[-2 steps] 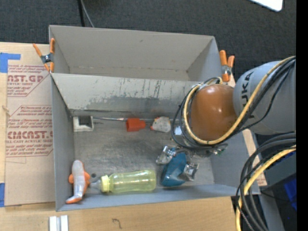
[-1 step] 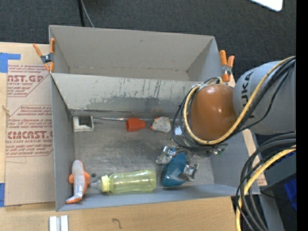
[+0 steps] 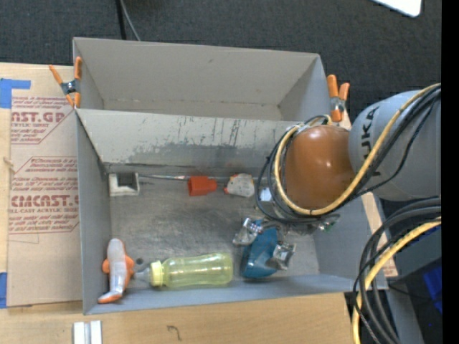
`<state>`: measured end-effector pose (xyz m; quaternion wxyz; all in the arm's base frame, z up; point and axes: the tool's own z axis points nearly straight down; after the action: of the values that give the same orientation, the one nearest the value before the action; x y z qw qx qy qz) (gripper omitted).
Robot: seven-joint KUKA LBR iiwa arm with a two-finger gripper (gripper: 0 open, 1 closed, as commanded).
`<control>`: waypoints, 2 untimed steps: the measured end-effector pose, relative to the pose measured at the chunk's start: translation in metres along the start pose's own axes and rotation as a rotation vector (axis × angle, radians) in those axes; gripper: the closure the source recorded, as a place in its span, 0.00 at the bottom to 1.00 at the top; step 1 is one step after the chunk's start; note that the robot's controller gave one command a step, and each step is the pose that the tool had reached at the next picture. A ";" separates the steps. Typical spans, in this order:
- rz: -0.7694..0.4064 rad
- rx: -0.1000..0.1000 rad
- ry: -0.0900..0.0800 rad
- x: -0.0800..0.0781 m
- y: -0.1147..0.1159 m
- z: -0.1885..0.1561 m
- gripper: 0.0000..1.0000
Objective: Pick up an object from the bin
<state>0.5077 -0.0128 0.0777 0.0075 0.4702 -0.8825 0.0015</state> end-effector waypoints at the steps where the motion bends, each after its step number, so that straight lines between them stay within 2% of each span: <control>1: 0.000 -0.005 -0.008 -0.001 0.003 -0.013 1.00; 2: -0.002 -0.005 -0.011 -0.002 0.004 -0.035 1.00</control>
Offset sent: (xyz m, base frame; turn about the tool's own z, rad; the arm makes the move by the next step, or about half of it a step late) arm -0.0001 -0.0001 0.0100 0.0000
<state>0.5057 -0.0090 0.1131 0.0039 0.4711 -0.8821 -0.0032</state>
